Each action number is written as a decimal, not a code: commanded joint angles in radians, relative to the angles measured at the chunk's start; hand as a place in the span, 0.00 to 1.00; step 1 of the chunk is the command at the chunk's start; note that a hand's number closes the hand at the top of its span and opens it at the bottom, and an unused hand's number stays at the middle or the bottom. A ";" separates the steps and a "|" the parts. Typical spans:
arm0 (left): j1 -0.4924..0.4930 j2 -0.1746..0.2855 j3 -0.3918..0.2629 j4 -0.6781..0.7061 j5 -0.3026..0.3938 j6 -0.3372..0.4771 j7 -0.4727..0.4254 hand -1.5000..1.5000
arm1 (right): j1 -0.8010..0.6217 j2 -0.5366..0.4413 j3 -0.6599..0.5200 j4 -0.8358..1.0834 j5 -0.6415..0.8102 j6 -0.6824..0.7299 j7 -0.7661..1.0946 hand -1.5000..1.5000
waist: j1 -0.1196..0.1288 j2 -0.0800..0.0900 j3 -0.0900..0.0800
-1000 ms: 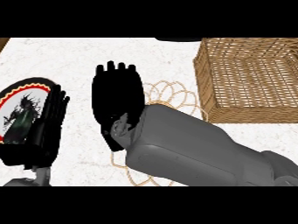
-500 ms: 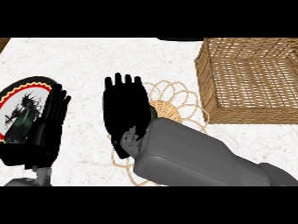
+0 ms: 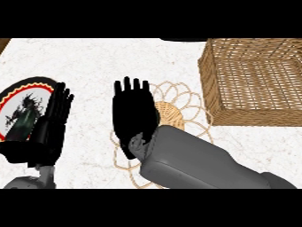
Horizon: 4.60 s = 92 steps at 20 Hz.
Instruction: Pick the squash from the placemat and place it in the basket
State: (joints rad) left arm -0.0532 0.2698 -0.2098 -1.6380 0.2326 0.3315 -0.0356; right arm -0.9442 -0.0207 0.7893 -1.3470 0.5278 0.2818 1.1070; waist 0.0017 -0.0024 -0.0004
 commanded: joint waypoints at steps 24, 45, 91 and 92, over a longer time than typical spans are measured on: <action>0.077 -0.054 0.042 -0.002 -0.054 -0.068 -0.061 0.50 | 0.072 0.020 -0.030 0.097 0.043 0.027 0.061 0.00 | 0.010 0.002 0.000; 0.009 -0.063 0.119 -0.032 -0.075 -0.113 0.057 0.50 | 0.097 0.020 -0.015 0.264 0.110 0.044 -0.165 1.00 | 0.005 0.003 0.000; 0.074 -0.149 0.104 -0.063 -0.145 -0.135 0.042 0.50 | 0.713 -0.251 -0.280 -1.023 0.280 -0.208 -0.095 1.00 | -0.003 0.002 0.000; 0.022 -0.163 0.104 -0.020 -0.154 -0.120 0.053 0.50 | 0.703 -0.260 -0.274 -1.098 0.289 -0.140 -0.027 1.00 | -0.010 0.001 0.000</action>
State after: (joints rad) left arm 0.0165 0.1267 -0.0996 -1.6903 0.0908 0.2009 0.0002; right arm -0.2244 -0.2630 0.5956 -2.3108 0.8456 0.0068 0.9617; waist -0.0063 -0.0029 -0.0006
